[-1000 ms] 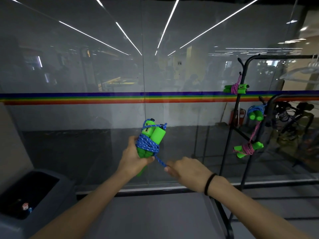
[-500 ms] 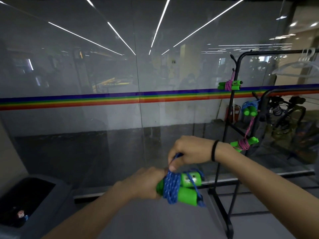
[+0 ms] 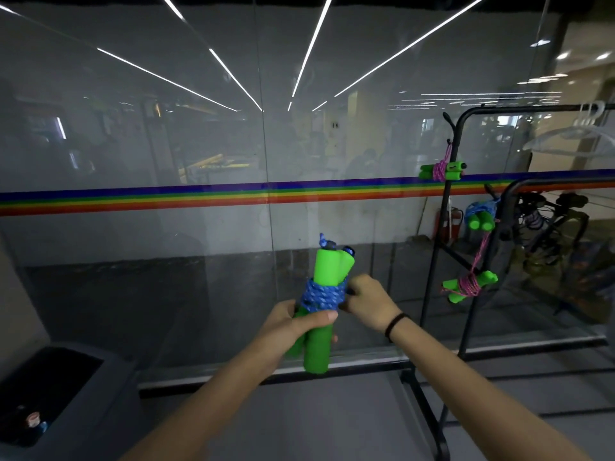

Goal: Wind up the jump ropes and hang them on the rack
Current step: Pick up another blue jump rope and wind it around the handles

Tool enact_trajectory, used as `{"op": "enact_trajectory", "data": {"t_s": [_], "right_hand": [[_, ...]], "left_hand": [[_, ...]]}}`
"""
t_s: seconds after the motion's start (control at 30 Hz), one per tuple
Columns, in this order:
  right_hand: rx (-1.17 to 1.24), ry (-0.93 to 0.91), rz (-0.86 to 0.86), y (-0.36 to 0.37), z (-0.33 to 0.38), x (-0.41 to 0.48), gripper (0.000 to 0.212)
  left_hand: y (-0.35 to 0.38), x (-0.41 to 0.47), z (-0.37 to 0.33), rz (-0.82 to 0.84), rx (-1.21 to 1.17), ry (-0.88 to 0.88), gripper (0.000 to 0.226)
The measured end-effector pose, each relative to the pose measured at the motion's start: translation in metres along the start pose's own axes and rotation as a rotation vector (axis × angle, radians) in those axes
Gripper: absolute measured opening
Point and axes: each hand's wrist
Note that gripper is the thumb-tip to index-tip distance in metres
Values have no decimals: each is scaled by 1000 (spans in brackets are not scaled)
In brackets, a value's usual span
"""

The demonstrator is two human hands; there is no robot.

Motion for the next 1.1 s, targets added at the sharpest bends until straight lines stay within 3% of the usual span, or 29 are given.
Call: {"op": "enact_trajectory", "data": {"t_s": [0.17, 0.3, 0.4, 0.57, 0.8, 0.97, 1.1], "right_hand": [[-177, -19, -216, 3, 10, -12, 45], [57, -111, -225, -2, 12, -19, 18], [220, -141, -139, -4, 8, -26, 17], [295, -217, -147, -15, 7, -35, 19], [210, -204, -200, -21, -7, -43, 19], [104, -412, -459, -20, 14, -55, 12], [126, -490, -510, -11, 29, -62, 15]], "left_hand": [[8, 5, 8, -234, 523, 124, 53], [11, 9, -1, -345, 247, 115, 40], [7, 9, -10, -345, 128, 78, 27], [-1, 5, -21, -335, 38, 87, 6], [-8, -6, -20, -270, 34, 81, 15], [6, 2, -15, -279, 209, 104, 34], [16, 7, -16, -251, 229, 124, 52]]}}
Point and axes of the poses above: each hand's wrist, its own x-axis towards the middle knuckle, its own y-axis out of the palm, z = x × y, and after that the axes turned 11 degrees about y, right-handed
